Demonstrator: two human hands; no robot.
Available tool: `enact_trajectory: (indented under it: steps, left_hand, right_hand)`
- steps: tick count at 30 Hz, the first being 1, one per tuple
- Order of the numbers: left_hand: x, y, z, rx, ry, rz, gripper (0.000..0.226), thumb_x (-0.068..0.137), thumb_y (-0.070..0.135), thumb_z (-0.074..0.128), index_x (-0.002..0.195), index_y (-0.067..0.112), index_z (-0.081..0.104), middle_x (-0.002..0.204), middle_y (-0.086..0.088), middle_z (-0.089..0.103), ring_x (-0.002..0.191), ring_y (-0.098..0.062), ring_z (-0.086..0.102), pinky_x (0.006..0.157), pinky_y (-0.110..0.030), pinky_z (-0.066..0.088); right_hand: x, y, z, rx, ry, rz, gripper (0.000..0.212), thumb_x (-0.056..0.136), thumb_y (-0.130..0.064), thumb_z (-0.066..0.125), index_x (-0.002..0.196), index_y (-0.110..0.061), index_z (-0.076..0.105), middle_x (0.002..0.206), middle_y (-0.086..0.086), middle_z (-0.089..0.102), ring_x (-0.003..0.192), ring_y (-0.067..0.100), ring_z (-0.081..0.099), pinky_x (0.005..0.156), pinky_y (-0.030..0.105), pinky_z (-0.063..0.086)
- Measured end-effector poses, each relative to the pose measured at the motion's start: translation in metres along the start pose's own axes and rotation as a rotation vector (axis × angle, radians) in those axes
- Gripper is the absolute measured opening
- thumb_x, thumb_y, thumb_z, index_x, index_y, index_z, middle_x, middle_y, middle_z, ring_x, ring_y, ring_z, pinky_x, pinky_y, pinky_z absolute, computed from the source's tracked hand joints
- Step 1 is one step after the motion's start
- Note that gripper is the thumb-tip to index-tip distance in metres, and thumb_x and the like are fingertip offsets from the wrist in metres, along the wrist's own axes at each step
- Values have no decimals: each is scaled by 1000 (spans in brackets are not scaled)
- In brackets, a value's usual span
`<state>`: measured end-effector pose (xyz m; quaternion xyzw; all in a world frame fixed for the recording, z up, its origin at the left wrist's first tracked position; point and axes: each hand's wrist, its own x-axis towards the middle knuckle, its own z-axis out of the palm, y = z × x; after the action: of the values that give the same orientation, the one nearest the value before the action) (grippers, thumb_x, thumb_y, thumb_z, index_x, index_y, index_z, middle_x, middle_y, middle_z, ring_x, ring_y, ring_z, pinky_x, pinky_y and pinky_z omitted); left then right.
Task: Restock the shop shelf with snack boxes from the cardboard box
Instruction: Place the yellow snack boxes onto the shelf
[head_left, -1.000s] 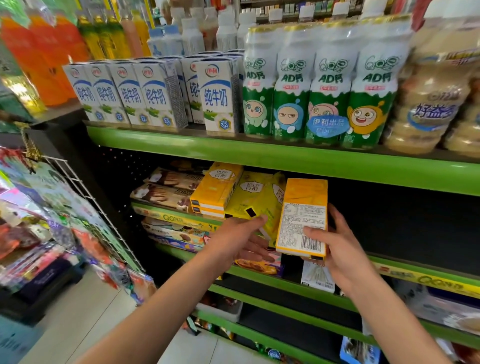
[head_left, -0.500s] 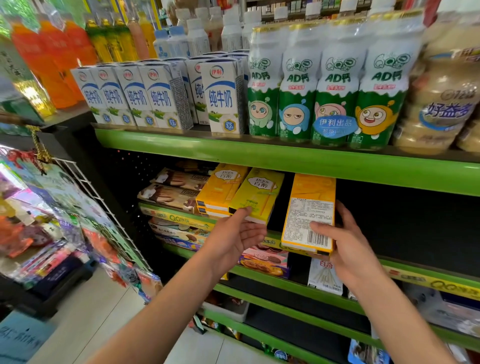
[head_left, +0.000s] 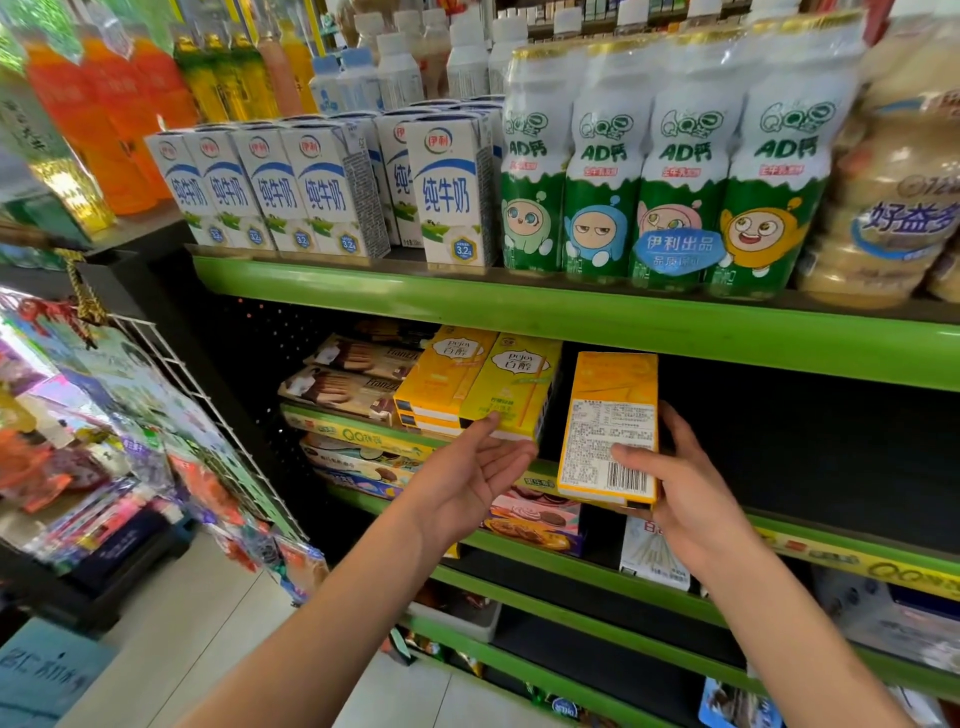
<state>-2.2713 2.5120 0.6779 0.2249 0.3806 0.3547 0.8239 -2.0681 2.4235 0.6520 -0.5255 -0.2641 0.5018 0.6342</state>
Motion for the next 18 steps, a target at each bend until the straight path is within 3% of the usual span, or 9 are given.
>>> enact_trajectory:
  steps: [7, 10, 13, 15, 18]
  left_hand:
    - [0, 1, 4, -49, 5, 30, 13, 99, 17, 56, 104, 5, 58, 96, -29, 72, 87, -32, 74, 63, -30, 61]
    - [-9, 0, 5, 31, -15, 55, 19, 100, 15, 54, 86, 3, 56, 98, -26, 73, 88, -30, 74, 69, -32, 62]
    - [-26, -5, 10, 360, -67, 179, 13, 98, 13, 55, 91, 4, 61, 98, -17, 72, 82, -24, 73, 69, -31, 59]
    - [-40, -10, 18, 758, -98, 330, 7, 96, 21, 59, 99, 19, 65, 104, -4, 69, 85, -17, 71, 67, -19, 54]
    - [-50, -22, 36, 1190, -202, 446, 34, 90, 47, 62, 122, 48, 51, 131, 14, 50, 108, 0, 54, 72, -5, 44]
  right_hand:
    - [-2, -1, 0, 26, 2, -1, 82, 76, -1, 72, 139, -43, 39, 108, -2, 75, 93, 21, 74, 60, 36, 60]
    - [-4, -1, -1, 28, 7, 1, 81, 79, -2, 71, 142, -40, 38, 109, -1, 75, 93, 22, 74, 59, 36, 59]
    - [-10, -1, -1, 49, 27, -31, 82, 80, -2, 70, 145, -40, 36, 111, -2, 74, 95, 22, 74, 61, 38, 59]
    - [-15, 0, -1, 42, 47, -71, 85, 81, -3, 70, 147, -40, 33, 111, -4, 74, 96, 21, 73, 67, 41, 60]
    - [-22, -1, 4, 33, 72, -120, 79, 86, -9, 69, 151, -34, 30, 114, -4, 73, 102, 20, 71, 85, 50, 57]
